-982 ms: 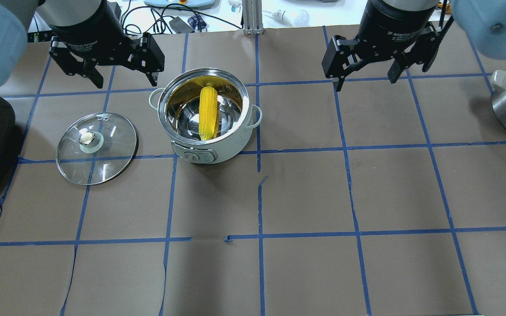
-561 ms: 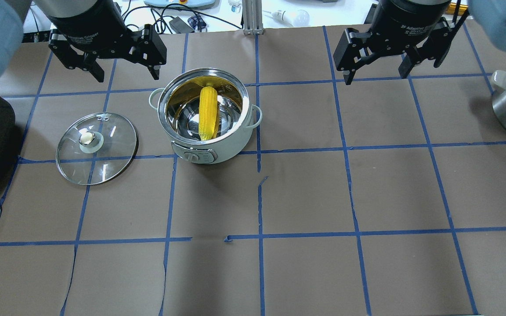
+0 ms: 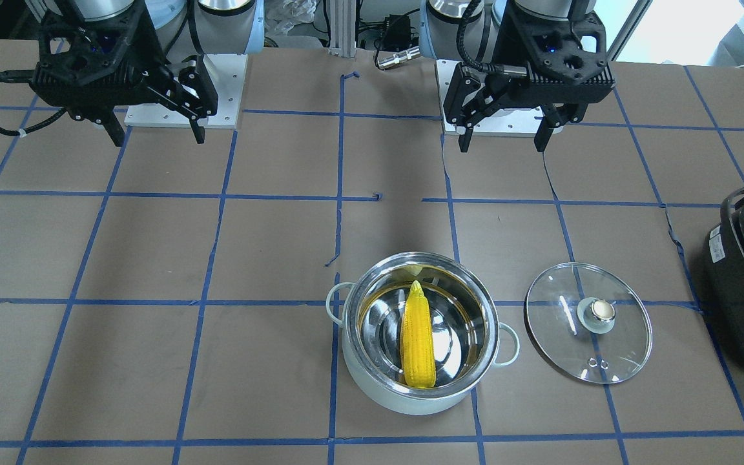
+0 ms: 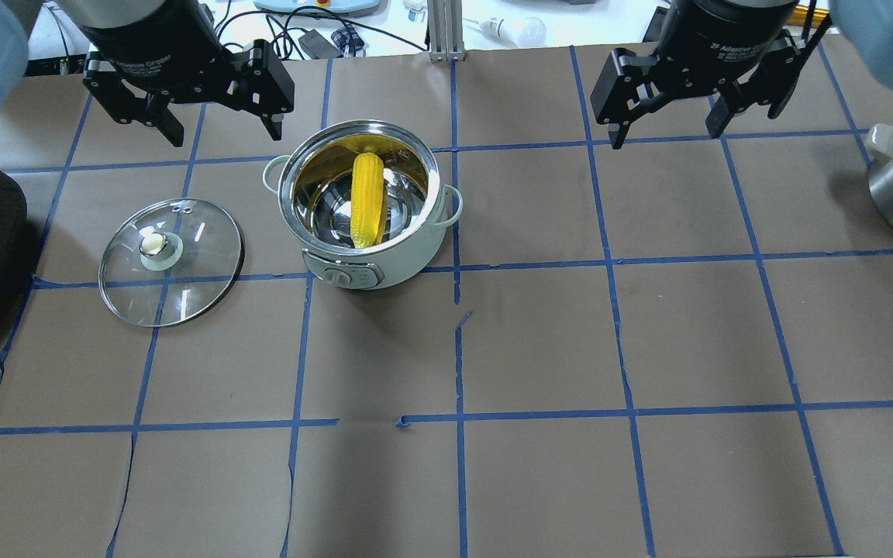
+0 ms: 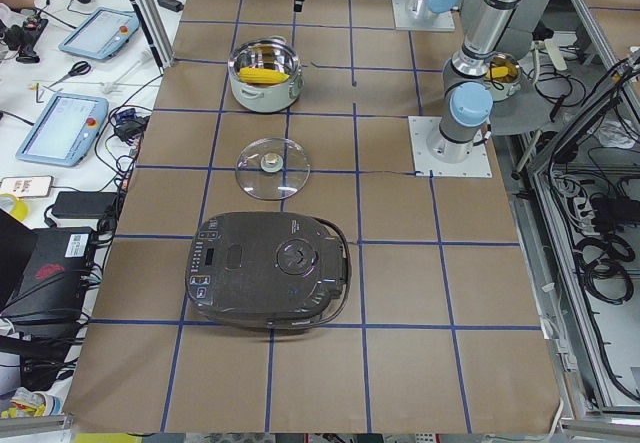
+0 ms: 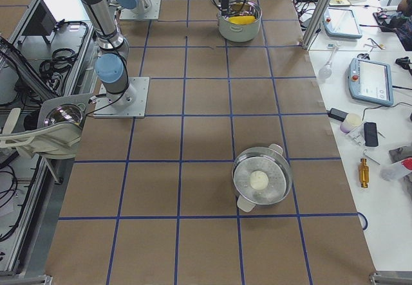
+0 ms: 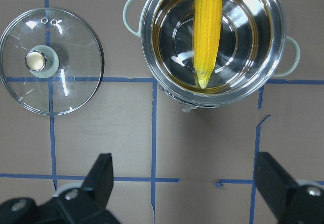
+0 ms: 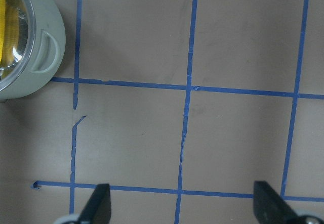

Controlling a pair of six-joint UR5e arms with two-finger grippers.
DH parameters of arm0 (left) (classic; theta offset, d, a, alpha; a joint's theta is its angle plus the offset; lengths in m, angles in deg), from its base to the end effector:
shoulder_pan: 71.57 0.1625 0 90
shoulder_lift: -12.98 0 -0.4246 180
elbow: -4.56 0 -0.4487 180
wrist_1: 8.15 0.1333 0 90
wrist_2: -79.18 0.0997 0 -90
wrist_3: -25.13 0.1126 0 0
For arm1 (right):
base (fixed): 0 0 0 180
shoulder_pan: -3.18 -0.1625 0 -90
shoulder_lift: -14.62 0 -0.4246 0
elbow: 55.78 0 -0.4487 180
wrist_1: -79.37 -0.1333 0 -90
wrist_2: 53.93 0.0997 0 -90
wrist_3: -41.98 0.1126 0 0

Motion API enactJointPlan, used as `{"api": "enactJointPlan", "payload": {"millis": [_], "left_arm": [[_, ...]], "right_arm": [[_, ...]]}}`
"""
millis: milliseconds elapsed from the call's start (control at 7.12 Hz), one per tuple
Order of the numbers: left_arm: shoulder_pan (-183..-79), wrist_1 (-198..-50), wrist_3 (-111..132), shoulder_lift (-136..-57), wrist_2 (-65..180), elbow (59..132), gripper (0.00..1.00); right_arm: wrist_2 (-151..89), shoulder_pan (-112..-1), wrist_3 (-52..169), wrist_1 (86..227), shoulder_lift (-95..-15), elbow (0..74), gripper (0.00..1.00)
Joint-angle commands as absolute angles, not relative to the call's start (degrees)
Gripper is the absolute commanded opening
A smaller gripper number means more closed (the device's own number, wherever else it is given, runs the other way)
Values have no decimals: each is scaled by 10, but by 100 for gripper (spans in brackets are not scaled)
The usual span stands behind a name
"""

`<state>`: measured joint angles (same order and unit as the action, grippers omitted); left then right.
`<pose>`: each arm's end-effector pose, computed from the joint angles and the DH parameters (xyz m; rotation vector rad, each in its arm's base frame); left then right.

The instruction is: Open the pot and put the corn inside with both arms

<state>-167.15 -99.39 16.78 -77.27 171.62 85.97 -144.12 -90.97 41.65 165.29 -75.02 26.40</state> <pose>-0.1822 -0.5435 0.5529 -0.0792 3.1070 -0.1994 0.1727 -0.5427 0.5388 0.1225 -3.1365 0.0927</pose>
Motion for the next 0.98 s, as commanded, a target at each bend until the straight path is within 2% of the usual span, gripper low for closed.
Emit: {"api": "enactJointPlan", "payload": {"millis": [0,842], "left_arm": [[-1647,-1000,168,-769,1718,862,100],[-1607,-999,214,-762,1721,880,100]], "right_arm": [[-1441,-910,417,1653,-750,264,100],[-1441,-912,417,1653,-751,264,100]]}}
